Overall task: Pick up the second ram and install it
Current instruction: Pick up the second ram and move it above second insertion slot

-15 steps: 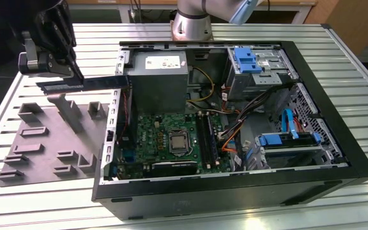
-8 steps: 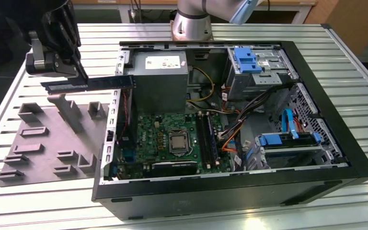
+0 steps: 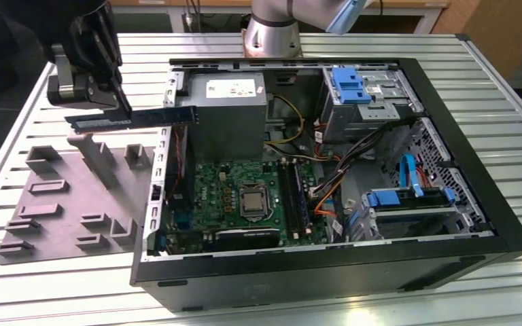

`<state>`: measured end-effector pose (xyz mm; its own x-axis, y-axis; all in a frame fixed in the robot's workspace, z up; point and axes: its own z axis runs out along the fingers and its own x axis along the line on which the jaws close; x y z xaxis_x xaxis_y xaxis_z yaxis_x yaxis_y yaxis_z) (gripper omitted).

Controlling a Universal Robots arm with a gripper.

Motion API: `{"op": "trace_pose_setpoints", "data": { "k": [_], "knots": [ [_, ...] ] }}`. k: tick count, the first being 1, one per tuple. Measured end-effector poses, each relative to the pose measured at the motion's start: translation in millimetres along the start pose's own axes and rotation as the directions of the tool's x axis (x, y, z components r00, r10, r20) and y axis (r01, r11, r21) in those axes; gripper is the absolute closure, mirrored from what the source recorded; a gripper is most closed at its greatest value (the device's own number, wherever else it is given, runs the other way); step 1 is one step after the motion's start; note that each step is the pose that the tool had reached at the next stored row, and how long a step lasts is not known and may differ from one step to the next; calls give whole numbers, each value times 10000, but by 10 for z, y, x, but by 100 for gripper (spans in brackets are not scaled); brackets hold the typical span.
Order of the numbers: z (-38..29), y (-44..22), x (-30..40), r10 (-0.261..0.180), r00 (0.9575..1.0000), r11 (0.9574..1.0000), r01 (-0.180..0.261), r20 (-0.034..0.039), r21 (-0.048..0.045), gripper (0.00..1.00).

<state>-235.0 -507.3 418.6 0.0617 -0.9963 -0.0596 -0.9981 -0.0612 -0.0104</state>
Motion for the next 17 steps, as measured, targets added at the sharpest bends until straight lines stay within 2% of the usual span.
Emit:
{"op": "trace_pose_setpoints", "data": {
  "k": [8, 17],
  "knots": [
    [1, -74, 5, 0, 10000, 10000, 0, 0, 0, 88],
    [1, -196, 12, 0, 10000, 10000, 0, 0, 0, 88]
  ]
}}
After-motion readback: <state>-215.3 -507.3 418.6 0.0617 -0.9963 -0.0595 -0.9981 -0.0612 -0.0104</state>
